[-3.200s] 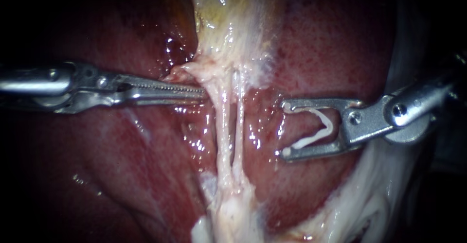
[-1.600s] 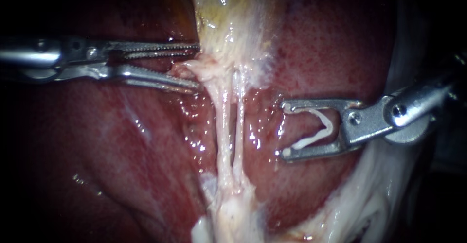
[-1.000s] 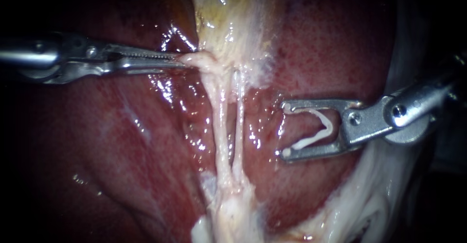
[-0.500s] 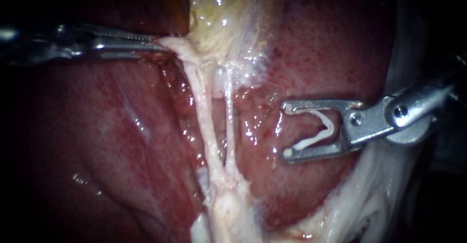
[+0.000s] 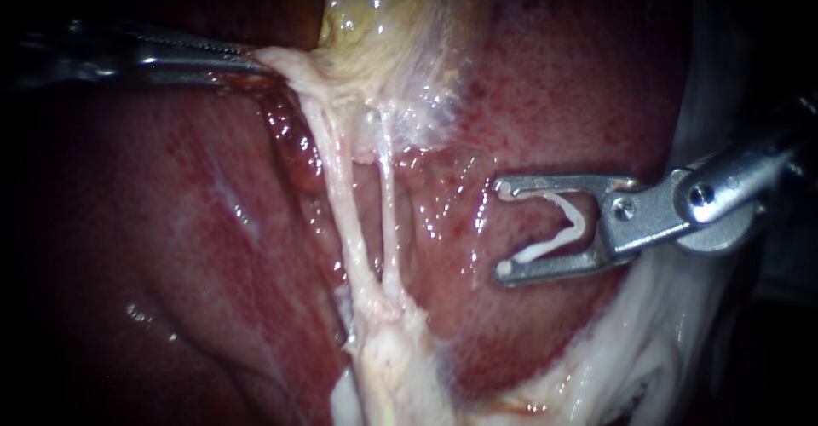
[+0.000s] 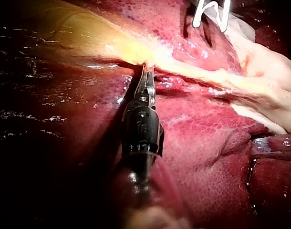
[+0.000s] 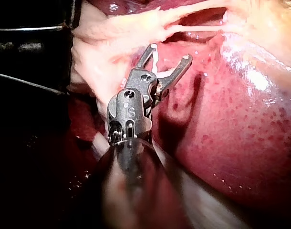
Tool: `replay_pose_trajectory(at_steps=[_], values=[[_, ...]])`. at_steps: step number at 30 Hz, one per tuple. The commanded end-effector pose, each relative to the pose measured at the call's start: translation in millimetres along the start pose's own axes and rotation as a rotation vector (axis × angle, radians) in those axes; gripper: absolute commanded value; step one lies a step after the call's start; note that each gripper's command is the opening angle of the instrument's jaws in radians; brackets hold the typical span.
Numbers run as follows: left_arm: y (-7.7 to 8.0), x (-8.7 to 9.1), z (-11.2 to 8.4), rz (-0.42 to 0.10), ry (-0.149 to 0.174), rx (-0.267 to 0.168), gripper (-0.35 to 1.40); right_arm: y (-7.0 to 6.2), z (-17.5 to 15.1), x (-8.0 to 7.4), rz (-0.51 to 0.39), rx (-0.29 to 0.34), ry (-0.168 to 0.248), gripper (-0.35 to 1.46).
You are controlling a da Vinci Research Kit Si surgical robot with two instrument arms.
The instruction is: Grabbing gallbladder
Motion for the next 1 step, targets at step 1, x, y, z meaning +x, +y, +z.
replay_pose_trajectory(at_steps=[1], values=[[0.0,-0.1,0.2,0.001,0.000,0.001,-0.35,0.0,0.0,0.0,0.000,0.000,0.000,0.49]])
